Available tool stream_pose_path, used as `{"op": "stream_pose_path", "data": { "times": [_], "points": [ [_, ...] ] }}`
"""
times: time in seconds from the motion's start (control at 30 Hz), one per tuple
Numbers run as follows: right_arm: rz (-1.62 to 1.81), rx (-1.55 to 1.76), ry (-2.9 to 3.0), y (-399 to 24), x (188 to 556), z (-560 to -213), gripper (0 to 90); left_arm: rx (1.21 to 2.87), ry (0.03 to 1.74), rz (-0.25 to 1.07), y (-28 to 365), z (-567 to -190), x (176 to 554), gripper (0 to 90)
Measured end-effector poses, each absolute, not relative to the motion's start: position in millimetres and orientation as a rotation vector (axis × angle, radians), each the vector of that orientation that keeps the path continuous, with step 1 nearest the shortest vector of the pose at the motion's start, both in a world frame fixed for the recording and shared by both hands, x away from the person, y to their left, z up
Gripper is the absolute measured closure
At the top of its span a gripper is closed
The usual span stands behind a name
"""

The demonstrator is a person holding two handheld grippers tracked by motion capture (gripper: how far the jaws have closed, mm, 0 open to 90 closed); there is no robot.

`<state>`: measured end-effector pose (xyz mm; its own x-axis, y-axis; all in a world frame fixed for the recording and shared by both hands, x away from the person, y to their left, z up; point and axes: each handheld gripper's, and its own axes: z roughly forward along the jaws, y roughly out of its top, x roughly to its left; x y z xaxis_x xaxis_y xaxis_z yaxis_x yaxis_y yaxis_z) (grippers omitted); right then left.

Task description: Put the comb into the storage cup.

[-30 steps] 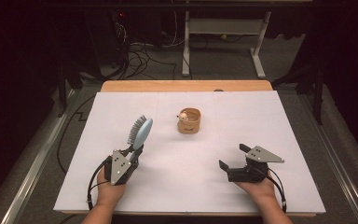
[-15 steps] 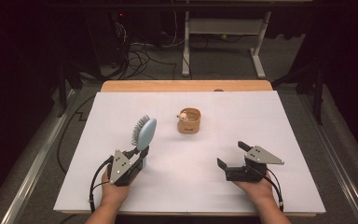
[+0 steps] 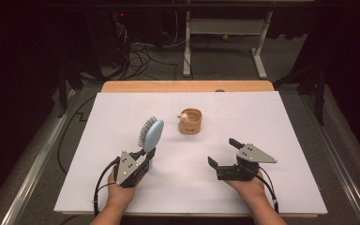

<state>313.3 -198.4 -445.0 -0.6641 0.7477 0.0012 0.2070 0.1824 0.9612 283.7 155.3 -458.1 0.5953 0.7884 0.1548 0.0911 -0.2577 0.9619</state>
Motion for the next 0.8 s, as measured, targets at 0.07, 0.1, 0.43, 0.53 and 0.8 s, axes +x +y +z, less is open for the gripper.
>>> {"op": "stream_pose_path", "data": {
  "times": [0.07, 0.1, 0.43, 0.53, 0.8],
  "points": [
    [1.512, 0.886, 1.994, -193.0, 313.7, -442.5, 0.1, 1.725, 0.729, 0.784, 154.6, -458.2, 283.8, 77.6],
    [1.518, 0.887, 1.999, -190.3, 314.0, -441.2, 0.1, 1.724, 0.729, 0.782, 154.4, -458.2, 283.9, 77.6],
    [1.543, 0.844, 2.009, -169.9, 314.2, -427.9, 0.1, 1.729, 0.727, 0.774, 150.7, -455.2, 286.0, 77.6],
    [1.549, 0.829, 2.014, -165.2, 313.9, -423.0, 0.1, 1.737, 0.726, 0.771, 149.0, -454.3, 287.3, 77.6],
    [1.581, 0.796, 2.006, -154.2, 313.4, -409.0, 0.1, 1.725, 0.725, 0.767, 142.5, -452.7, 288.3, 77.6]
  ]
}}
